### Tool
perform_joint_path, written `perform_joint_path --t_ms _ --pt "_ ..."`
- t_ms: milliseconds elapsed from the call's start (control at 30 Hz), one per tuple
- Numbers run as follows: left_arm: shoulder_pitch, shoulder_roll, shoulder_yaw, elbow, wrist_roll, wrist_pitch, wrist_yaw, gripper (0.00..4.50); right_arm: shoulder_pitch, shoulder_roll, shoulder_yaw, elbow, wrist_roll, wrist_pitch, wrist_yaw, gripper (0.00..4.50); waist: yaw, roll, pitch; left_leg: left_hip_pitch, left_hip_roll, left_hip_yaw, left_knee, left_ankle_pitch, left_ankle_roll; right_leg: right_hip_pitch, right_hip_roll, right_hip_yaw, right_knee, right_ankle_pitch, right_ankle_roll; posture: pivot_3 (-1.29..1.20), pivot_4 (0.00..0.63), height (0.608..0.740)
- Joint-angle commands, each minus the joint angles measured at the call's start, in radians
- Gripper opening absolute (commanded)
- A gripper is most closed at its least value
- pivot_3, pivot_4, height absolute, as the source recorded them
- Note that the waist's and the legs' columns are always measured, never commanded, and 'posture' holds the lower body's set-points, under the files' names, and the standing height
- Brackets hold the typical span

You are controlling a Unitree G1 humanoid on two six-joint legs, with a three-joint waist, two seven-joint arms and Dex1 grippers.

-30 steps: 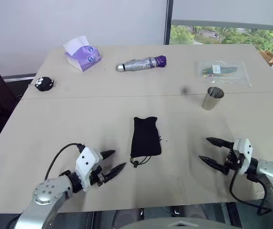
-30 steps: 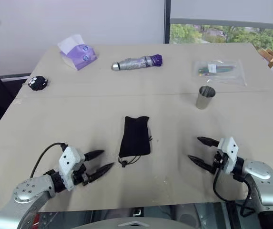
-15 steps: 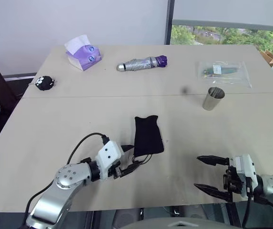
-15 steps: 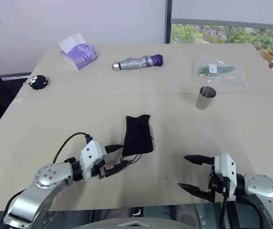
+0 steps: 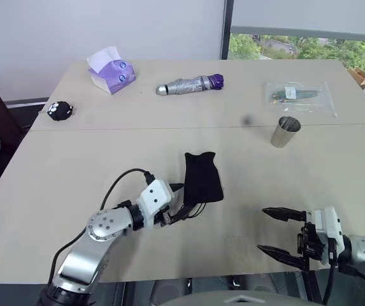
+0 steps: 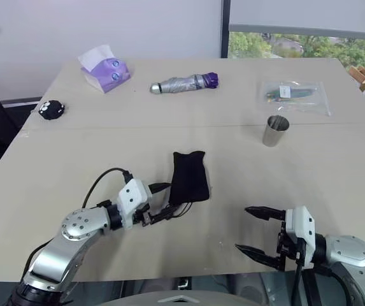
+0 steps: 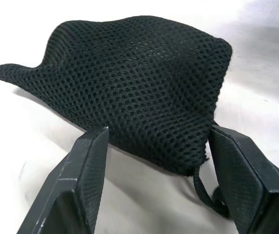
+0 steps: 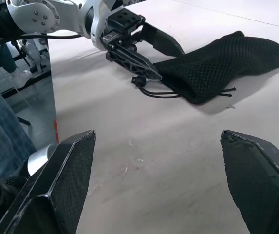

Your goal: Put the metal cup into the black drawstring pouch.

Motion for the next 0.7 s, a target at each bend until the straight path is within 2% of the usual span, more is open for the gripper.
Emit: perform_joint_path --t_ms 33,67,100,200,300,400,500,700 --pt "-0.011 -0.021 -0.033 0.013 0.024 -0.021 0.013 3.28 -0.002 0.007 -0.018 -0.031 0.012 -0.014 -0.017 4.14 0.0 0.0 0.0 0.0 0.0 0.0 0.0 0.0 0.0 0.0 0.0 0.0 0.0 0.0 0.0 0.0 0.15 0.74" --pt "-0.016 -0.026 -0.036 0.021 0.028 -0.024 0.016 3.28 -0.002 0.007 -0.02 -0.032 0.012 -0.015 -0.02 4.14 0.0 0.0 0.0 0.0 0.0 0.0 0.0 0.0 0.0 0.0 0.0 0.0 0.0 0.0 0.0 0.0 0.15 0.74" --pt "-0.022 -0.032 -0.037 0.028 0.031 -0.027 0.02 2.73 -0.001 0.007 -0.022 -0.032 0.011 -0.016 -0.023 4.18 0.0 0.0 0.0 0.0 0.0 0.0 0.0 0.0 0.0 0.0 0.0 0.0 0.0 0.0 0.0 0.0 0.15 0.74" --pt "-0.037 -0.051 -0.034 0.044 0.027 -0.033 0.027 1.52 0.0 0.008 -0.027 -0.041 0.016 -0.013 -0.036 4.18 0.0 0.0 0.0 0.0 0.0 0.0 0.0 0.0 0.0 0.0 0.0 0.0 0.0 0.0 0.0 0.0 0.15 0.74" --pt "-0.049 -0.062 -0.037 0.061 0.036 -0.042 0.026 0.03 0.003 0.006 -0.032 -0.044 0.013 -0.016 -0.046 4.18 0.0 0.0 0.0 0.0 0.0 0.0 0.0 0.0 0.0 0.0 0.0 0.0 0.0 0.0 0.0 0.0 0.15 0.74" --pt "-0.064 -0.081 -0.03 0.075 0.03 -0.046 0.035 0.03 -0.016 0.015 -0.053 -0.046 0.003 -0.017 -0.089 4.18 0.0 0.0 0.0 0.0 0.0 0.0 0.0 0.0 0.0 0.0 0.0 0.0 0.0 0.0 0.0 0.0 0.15 0.74" --pt "-0.096 -0.122 0.004 0.07 -0.008 -0.008 0.066 0.03 -0.09 0.04 -0.086 -0.061 0.0 0.016 -0.197 4.18 -0.001 0.0 0.0 0.0 -0.001 0.0 0.001 0.0 0.0 0.0 0.0 0.0 0.0 0.0 0.0 0.0 0.15 0.74" --pt "-0.189 -0.201 0.082 0.032 -0.111 0.121 0.138 0.03 -0.356 -0.004 -0.077 -0.046 -0.168 0.15 -0.411 4.18 -0.002 0.0 0.0 0.0 -0.001 0.0 0.002 0.0 0.0 0.0 0.001 0.001 0.003 0.0 0.0 0.0 0.15 0.74"
